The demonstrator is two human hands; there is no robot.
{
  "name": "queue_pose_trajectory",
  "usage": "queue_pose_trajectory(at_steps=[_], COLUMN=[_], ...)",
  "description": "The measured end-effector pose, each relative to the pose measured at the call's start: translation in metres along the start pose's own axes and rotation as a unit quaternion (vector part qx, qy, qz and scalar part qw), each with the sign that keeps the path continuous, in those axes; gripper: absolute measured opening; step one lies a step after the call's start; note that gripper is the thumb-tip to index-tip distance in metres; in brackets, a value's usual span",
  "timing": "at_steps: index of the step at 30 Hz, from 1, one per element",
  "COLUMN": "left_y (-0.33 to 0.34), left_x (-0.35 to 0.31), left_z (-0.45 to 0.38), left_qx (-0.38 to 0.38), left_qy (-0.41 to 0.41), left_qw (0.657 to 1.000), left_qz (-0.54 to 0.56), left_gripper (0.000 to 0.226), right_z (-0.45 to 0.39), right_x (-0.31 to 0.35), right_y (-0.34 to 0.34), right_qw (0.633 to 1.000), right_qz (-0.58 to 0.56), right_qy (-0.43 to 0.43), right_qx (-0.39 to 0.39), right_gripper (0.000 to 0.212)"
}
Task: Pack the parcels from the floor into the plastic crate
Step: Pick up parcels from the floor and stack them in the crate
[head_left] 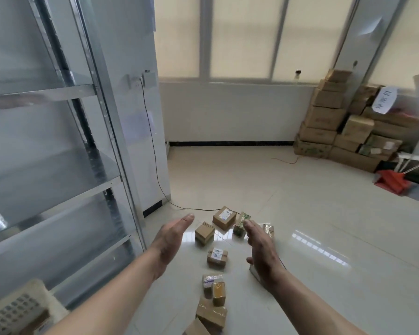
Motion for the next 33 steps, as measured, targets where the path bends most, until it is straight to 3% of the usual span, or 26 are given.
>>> queue_pose_trajectory(at_steps=[5,7,9,10,12,13,14,15,18,26,33], left_y=[0.035,0.048,0.059,0.063,0.07,0.073,0.075,0.076,0.082,0.119,0.163], left_x=[-0.002,-0.006,-0.009,-0.008,-0.006,-0.005,-0.005,-0.004,-0.004,-0.012,-0.017], left_z=[-0.029,-0.037,-0.046,-0.051,-0.063,-0.069,-0.073,-0.078,-0.09,-0.108,-0.136], left_qx=[0.049,0.068,0.08,0.087,0.109,0.119,0.127,0.13,0.129,0.151,0.113], left_qy=[-0.006,-0.017,-0.019,-0.02,-0.024,-0.023,-0.02,-0.018,-0.023,-0.016,-0.032], left_qw=[0.999,0.997,0.996,0.996,0.994,0.993,0.992,0.991,0.991,0.988,0.993], left_qz=[-0.002,0.006,0.018,0.017,0.014,0.012,0.011,0.006,-0.013,-0.006,-0.018], left_gripper=[0.036,0.02,0.02,0.021,0.02,0.02,0.03,0.045,0.066,0.047,0.041], right_z=[-0.008,-0.013,-0.018,-0.023,-0.025,-0.026,-0.03,-0.034,-0.042,-0.072,-0.118], right_x=[0.002,-0.001,-0.006,-0.008,-0.005,-0.005,-0.009,-0.012,-0.019,-0.021,-0.029], right_y=[-0.031,-0.043,-0.055,-0.06,-0.061,-0.062,-0.065,-0.068,-0.074,-0.104,-0.151], right_qw=[0.999,0.997,0.994,0.993,0.991,0.991,0.991,0.991,0.989,0.987,0.992], right_qz=[0.023,0.035,0.034,0.031,0.023,0.016,0.014,0.014,0.025,-0.007,-0.025], right_qy=[0.001,0.013,0.018,0.018,0.028,0.029,0.031,0.027,0.036,0.036,0.038], right_qx=[-0.037,-0.066,-0.1,-0.111,-0.126,-0.128,-0.129,-0.13,-0.142,-0.154,-0.118], right_gripper=[0.019,0.031,0.078,0.087,0.072,0.049,0.024,0.015,0.021,0.022,0.027])
Point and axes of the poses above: each hand's wrist, its own z-axis away from the middle knuckle, its own y-axis out of the palm, x = y × z, the point moved 3 cm from there along -z, towards the middle knuckle
